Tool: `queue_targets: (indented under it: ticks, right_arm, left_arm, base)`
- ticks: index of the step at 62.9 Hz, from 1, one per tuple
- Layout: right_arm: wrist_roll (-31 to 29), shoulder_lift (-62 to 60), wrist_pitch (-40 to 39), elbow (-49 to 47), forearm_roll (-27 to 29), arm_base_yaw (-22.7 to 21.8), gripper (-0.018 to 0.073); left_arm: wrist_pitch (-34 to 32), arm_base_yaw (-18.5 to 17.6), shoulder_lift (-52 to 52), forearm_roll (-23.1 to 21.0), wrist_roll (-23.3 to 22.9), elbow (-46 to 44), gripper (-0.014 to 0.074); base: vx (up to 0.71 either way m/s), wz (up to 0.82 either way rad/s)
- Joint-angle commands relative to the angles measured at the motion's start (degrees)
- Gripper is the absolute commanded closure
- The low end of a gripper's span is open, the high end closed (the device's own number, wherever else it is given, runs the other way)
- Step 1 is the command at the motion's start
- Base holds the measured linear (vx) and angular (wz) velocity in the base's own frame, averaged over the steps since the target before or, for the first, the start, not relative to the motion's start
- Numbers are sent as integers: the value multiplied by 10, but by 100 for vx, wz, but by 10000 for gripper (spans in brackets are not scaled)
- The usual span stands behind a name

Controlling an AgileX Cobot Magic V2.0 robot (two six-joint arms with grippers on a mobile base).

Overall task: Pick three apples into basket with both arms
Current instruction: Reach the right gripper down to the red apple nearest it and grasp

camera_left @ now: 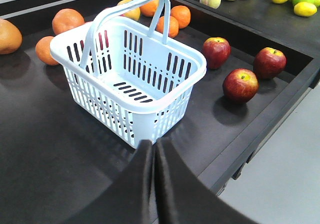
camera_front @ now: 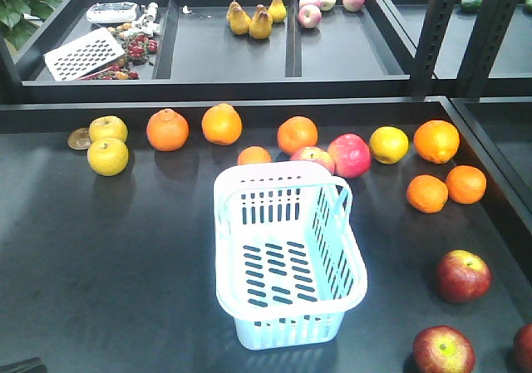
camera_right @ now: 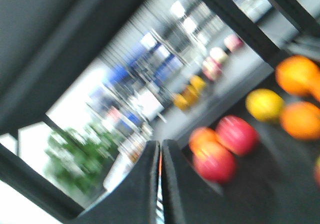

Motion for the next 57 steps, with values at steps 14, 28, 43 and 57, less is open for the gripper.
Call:
queue_targets:
  ticks: [14,28,43,57]
  right_arm:
    - [-322,259,396,-310,-30,-4,533]
    - [-508,465,434,-373,61,-4,136]
    - [-531,590,394,-372,58,-4,-169]
    - [-533,695,402,-401,54,-4,-136]
  left_arm:
    - [-31,0,5,-20,-3,-14,604]
    - [-31,0,5,-21,-3,-14,603]
    - [-27,0,5,-21,-3,-14,603]
    - [-27,0,5,-20,-3,-14,603]
  base:
    - [0,0]
    - [0,0]
    - [0,0]
    - [0,0]
